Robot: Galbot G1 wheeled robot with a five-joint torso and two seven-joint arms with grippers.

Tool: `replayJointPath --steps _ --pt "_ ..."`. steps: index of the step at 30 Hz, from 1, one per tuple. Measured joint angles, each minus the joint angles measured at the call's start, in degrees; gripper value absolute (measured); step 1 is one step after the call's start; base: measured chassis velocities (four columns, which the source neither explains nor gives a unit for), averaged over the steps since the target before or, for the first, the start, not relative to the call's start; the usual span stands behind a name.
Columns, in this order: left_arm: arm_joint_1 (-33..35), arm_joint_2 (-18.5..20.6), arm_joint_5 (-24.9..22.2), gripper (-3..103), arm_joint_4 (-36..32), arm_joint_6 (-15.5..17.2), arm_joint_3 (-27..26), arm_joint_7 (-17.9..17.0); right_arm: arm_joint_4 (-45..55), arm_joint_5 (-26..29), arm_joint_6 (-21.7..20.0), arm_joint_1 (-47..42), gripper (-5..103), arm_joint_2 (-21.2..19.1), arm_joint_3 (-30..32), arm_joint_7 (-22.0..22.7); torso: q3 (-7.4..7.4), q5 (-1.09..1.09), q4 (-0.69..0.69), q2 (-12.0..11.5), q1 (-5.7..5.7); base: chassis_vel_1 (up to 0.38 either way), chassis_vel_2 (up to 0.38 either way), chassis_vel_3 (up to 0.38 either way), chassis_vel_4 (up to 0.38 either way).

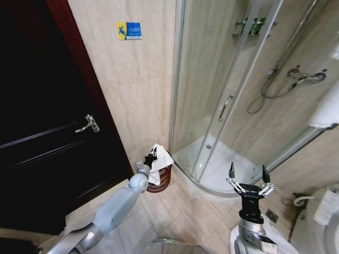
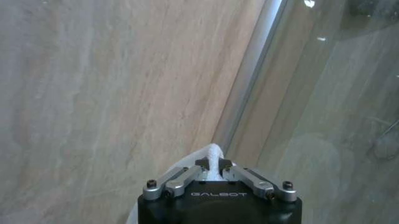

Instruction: Discard the used towel into the hamper.

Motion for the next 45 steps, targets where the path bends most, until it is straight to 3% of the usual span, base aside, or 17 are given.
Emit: replayJointPath --steps 8,17,23,35,45 --pt "-2.9 -1.73 -1.41 7 4.21 -0.09 2.58 -0.14 -0.27 -0.25 0.8 0.53 100 0.0 0.04 -1.19 0.01 -0.01 0.0 0.0 0.0 -0.064 0.057 0.042 -0.049" --pt "-10.48 -0.67 -7.08 7 10.78 -0.02 12.07 -3.79 -0.2 -1.6 0.88 2.78 100 -0.01 0.92 -1.65 -0.01 0.0 0.0 0.01 -0.05 0.0 0.0 0.0 0.0" --pt "-17.71 -2.48 -11.18 7 18.68 -0.68 17.06 -5.82 0.65 -1.64 0.88 3.03 100 -0.01 0.91 -2.39 0.0 0.0 -0.01 0.01 -0.01 0.0 0.0 0.0 0.0" --pt "-25.2 -3.98 -14.11 7 21.99 -0.93 17.75 -6.18 0.45 -0.09 0.86 3.02 100 -0.01 1.07 -2.4 0.0 0.0 -0.01 0.01 -0.02 0.0 0.0 0.0 0.0" --pt "-20.75 -3.12 -13.0 7 23.39 -1.18 17.51 -6.12 -0.15 1.16 0.84 2.84 100 0.0 1.89 -2.37 0.0 0.0 0.0 0.01 -0.02 0.0 0.0 0.0 0.0"
